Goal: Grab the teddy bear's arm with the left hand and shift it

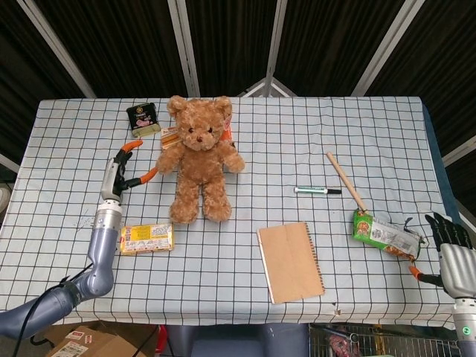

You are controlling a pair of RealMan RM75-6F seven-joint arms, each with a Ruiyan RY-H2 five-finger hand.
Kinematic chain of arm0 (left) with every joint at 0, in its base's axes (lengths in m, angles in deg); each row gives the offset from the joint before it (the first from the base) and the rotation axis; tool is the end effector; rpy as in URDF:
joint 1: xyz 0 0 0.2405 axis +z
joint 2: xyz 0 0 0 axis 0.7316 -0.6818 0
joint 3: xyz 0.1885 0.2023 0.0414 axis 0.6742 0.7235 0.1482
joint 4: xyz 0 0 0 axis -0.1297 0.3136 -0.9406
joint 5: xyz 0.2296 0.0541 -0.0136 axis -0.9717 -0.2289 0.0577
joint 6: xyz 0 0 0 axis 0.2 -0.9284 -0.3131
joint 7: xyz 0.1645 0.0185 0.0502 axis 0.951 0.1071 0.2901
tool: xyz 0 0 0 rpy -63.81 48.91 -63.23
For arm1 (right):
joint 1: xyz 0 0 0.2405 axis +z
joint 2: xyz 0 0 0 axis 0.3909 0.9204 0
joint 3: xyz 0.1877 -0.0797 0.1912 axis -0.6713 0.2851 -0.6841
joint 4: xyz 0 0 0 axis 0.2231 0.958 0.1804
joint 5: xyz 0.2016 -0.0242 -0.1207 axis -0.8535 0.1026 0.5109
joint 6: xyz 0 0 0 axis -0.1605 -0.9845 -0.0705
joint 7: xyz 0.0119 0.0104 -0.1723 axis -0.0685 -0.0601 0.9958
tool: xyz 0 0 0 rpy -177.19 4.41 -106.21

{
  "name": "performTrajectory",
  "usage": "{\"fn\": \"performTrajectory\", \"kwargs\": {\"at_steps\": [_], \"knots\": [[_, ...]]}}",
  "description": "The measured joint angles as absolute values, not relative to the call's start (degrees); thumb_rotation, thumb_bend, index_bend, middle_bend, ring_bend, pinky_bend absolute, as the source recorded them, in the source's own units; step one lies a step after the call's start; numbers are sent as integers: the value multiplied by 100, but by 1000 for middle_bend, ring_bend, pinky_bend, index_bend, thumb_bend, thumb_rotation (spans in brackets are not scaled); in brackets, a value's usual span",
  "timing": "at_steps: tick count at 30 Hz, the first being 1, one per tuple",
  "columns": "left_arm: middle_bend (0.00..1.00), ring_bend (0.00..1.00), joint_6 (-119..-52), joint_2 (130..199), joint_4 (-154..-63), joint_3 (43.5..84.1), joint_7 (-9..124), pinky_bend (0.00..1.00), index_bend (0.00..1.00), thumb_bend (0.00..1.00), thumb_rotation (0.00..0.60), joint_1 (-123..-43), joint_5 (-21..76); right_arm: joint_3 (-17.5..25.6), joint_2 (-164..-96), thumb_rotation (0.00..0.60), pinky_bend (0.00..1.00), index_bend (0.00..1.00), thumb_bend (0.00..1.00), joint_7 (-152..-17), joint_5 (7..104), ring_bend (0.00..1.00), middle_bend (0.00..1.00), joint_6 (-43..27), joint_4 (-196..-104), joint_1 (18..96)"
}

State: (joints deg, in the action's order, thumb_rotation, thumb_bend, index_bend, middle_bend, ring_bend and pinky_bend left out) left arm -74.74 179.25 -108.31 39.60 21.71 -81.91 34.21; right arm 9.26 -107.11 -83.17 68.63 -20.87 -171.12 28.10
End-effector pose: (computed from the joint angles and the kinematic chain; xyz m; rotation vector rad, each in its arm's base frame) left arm -0.2043 0.4548 -0.0120 -0.6696 -1.8881 -1.6777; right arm -0.3662 -0.2207 0.1570 1.2931 -1.0536 0.7720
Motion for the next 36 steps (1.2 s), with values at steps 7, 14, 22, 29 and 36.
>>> {"fn": "performTrajectory", "kwargs": {"at_steps": [7,14,22,29,36], "knots": [[240,0,-7360,18221,-10326,3699,2725,0,268,314,600,-8642,4152,920,-10723,600,0,0,171,-8334,6827,0,0,-2008,-17086,2849],[278,0,-7084,18495,-9760,3702,3294,0,317,358,600,-9006,4617,925,-10717,600,0,0,171,-8374,6836,0,0,-2012,-17077,2850],[382,5,-7022,18736,-9436,3720,3650,0,371,445,600,-9214,4899,943,-10699,600,0,0,171,-8440,6859,0,0,-2020,-17065,2836],[509,108,-7272,18877,-9292,3659,3844,0,427,539,600,-9283,5009,956,-10672,600,0,0,171,-8537,6908,0,0,-2041,-17057,2821],[529,127,-7551,18969,-9190,3637,4235,0,439,584,600,-9275,5182,969,-10636,600,0,0,172,-8575,6945,0,0,-2058,-17073,2810]]}}
